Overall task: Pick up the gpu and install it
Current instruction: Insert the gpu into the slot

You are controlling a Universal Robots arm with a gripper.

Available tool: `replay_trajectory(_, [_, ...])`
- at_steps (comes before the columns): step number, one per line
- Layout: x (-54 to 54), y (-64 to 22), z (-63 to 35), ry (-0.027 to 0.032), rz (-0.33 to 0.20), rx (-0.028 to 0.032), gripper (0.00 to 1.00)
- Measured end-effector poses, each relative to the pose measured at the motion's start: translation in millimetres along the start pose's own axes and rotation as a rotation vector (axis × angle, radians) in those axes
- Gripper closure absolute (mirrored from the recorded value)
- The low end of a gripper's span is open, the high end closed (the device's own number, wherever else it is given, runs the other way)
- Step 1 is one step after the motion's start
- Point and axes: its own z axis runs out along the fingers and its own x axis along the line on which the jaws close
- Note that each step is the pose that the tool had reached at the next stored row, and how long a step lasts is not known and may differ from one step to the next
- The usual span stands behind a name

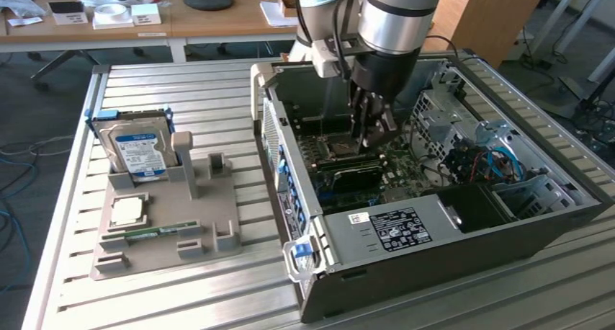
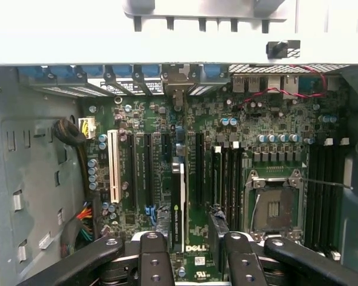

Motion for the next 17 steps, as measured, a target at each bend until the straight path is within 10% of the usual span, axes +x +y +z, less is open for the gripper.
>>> replay_trajectory(17, [-0.8, -0.9, -19.2, 0.0001, 0.0, 0.0072, 0.6])
